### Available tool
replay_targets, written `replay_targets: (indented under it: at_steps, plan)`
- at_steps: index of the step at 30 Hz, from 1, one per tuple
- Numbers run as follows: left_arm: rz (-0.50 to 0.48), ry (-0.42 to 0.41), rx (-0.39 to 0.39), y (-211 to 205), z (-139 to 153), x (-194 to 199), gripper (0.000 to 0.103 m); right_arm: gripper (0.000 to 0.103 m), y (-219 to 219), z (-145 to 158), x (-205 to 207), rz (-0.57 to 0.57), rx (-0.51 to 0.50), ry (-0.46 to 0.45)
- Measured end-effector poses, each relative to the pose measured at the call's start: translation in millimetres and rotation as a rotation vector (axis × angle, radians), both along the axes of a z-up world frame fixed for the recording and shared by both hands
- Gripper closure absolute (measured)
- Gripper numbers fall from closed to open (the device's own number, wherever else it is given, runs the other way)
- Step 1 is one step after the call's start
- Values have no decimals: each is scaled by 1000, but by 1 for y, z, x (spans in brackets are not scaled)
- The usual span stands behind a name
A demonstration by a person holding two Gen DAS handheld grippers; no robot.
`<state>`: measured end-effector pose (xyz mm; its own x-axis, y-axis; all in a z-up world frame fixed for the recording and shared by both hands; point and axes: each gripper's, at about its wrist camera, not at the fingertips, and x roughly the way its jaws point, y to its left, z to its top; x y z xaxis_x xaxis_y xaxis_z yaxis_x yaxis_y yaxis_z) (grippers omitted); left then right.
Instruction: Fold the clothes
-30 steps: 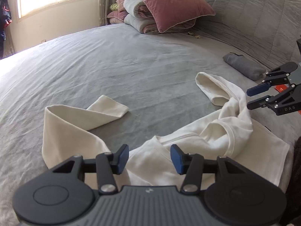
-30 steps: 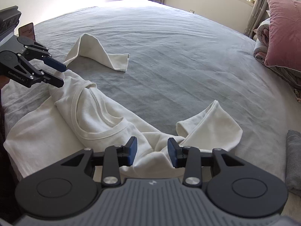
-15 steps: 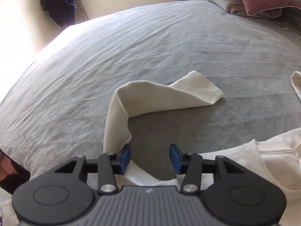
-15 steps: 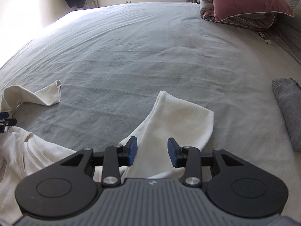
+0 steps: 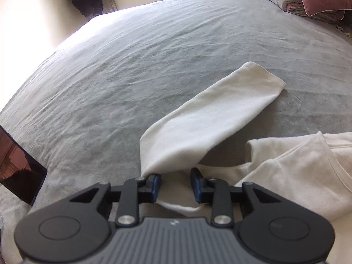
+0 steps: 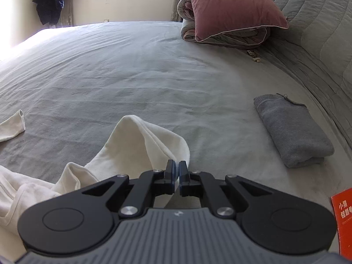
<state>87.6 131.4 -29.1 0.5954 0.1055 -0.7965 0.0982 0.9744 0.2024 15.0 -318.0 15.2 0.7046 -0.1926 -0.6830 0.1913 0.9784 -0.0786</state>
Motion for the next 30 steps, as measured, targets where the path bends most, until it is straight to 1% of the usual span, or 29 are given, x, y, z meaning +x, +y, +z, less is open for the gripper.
replay_targets:
  at_steps: [2,5,8,10,11,14,16,18,20,22,23,24,25,27,30]
  plan:
    - [-2,5,1,1,-1,-3,72,100,-9,-3,-14,-28,19,14]
    - [-17,7,21,-1,-3,-8,72,101,-14,-18,-26,-52,22,67]
    - [-41,19,57,-4,-3,-11,72,103,-17,-44,-29,-73,1,164]
    - [-51,29,68,-5,-2,-12,72,103,-20,-60,-31,-73,-22,202]
    - [-55,32,62,-4,-1,-12,72,103,-21,-61,-32,-66,-21,203]
    - [-78,28,13,0,6,-16,68,102,-25,-51,-37,-29,9,166]
    - [-97,15,-25,4,12,-21,63,90,-22,-41,-42,9,-5,135]
    - [-125,-6,-61,6,21,-25,59,88,-16,-29,-47,60,-31,101]
    - [-163,-31,-89,5,30,-29,58,88,-10,-16,-49,121,-28,66]
    - [-220,-63,-110,0,39,-32,58,84,-4,-5,-48,172,-17,33]
    - [-248,-79,-121,-3,44,-34,58,77,0,1,-48,200,-9,12]
    - [-280,-93,-135,-6,49,-35,58,66,4,6,-48,233,2,-11]
    - [-318,-99,-158,-9,52,-36,58,64,9,10,-47,270,18,-26]
    - [-371,-85,-208,-16,54,-34,58,64,20,17,-45,349,56,-43]
    - [-427,-56,-268,-29,52,-30,58,64,40,20,-36,469,126,-31]
